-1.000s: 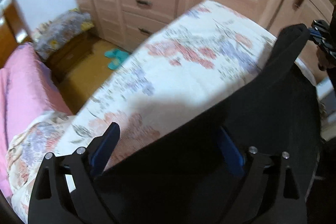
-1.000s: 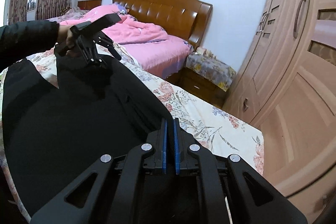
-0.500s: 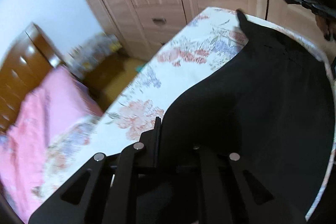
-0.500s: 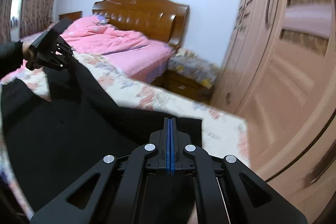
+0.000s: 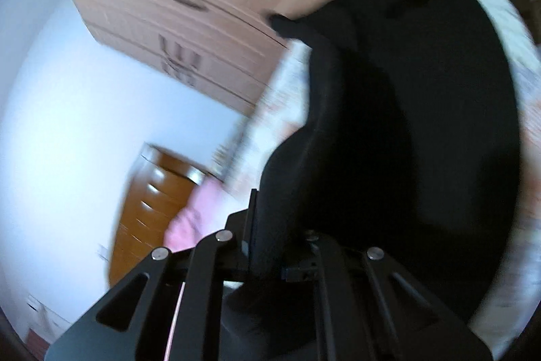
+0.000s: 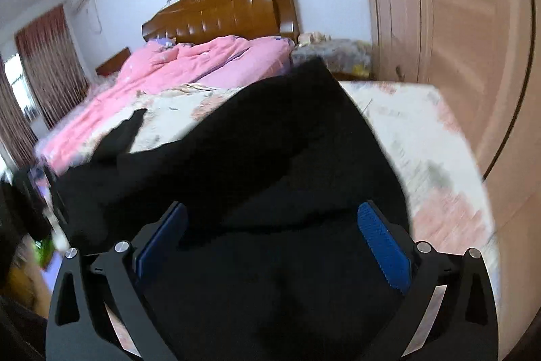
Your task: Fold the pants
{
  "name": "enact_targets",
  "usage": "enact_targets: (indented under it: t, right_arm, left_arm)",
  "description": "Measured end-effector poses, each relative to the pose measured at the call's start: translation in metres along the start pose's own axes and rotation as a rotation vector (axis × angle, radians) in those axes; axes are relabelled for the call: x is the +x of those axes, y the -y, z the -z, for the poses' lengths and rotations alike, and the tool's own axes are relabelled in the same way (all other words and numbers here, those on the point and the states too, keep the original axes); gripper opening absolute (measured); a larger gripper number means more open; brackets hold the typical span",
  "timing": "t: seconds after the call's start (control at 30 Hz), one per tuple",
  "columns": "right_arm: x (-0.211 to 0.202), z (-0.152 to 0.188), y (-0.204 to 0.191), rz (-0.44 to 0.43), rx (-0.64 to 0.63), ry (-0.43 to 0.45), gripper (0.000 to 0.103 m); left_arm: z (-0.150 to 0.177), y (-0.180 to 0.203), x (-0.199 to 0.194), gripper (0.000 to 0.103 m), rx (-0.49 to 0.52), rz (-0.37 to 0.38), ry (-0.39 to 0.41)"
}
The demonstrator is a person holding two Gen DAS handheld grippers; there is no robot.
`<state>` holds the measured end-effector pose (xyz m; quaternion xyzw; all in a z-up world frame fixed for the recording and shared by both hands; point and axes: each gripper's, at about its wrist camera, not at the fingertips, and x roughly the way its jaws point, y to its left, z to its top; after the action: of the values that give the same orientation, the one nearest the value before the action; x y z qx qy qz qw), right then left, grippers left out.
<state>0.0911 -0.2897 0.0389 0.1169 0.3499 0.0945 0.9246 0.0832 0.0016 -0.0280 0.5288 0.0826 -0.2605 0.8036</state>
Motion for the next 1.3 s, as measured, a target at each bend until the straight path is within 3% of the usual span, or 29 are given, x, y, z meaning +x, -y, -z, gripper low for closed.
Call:
enact_targets:
  t: [0.1,0.17,0.23,0.4,0.47,0.5,0.53,0.63,0.77,0.87,0.97,1.13,1.23,1.3]
  right_arm:
    - [0.007,0.005,-0.002,-0.042,0.117,-0.021,0.099]
    - [0.021,-0.001,-0.007,-0.036,0.188,-0.061,0.099]
    - [0.029,-0.011,-0.018,-0.03,0.21,-0.048,0.099]
    - [0.065,-0.041,-0.039,0.03,0.285,-0.049,0.099]
    - [0.084,-0.049,-0.046,0.111,0.273,-0.083,0.097]
    - [0.095,-0.051,-0.05,0.168,0.256,-0.097,0.09]
    - [0.101,-0.051,-0.052,0.199,0.245,-0.095,0.065]
    - [0.093,-0.045,-0.041,0.213,0.269,-0.053,0.019]
    - [0.019,-0.019,-0.031,0.139,0.253,0.155,0.015]
    - [-0.035,0.017,-0.022,0.074,0.278,0.231,0.014]
    - [-0.058,0.068,-0.003,0.017,0.365,0.21,0.014]
    - [-0.04,0.147,0.016,0.012,0.456,0.069,0.014]
    - [-0.036,0.161,0.024,-0.027,0.499,0.084,0.014]
    - [-0.037,0.161,0.024,-0.033,0.489,0.085,0.014]
  left_arm:
    - [0.015,0.016,0.005,0.01,-0.044,0.025,-0.034]
    - [0.016,0.009,0.011,0.01,-0.111,0.035,-0.03]
    - [0.011,0.004,0.016,0.01,-0.134,0.028,-0.025]
    - [0.005,-0.002,0.018,0.01,-0.153,0.015,-0.022]
    - [0.004,-0.001,0.018,0.01,-0.154,0.014,-0.024]
    - [0.005,0.001,0.016,0.011,-0.152,0.013,-0.026]
    - [0.006,0.0,0.018,0.011,-0.149,0.01,-0.029]
    - [0.007,0.001,0.014,0.011,-0.143,-0.005,-0.037]
    - [0.004,-0.002,0.003,0.011,-0.157,-0.04,-0.034]
    - [-0.003,-0.011,-0.006,0.011,-0.173,-0.063,-0.009]
    - [-0.013,-0.007,-0.019,0.011,-0.15,-0.064,0.009]
    - [-0.005,0.041,-0.015,0.012,-0.009,0.007,-0.074]
    - [0.004,0.067,-0.009,0.013,0.058,0.012,-0.128]
    - [0.007,0.068,-0.008,0.013,0.027,0.016,-0.138]
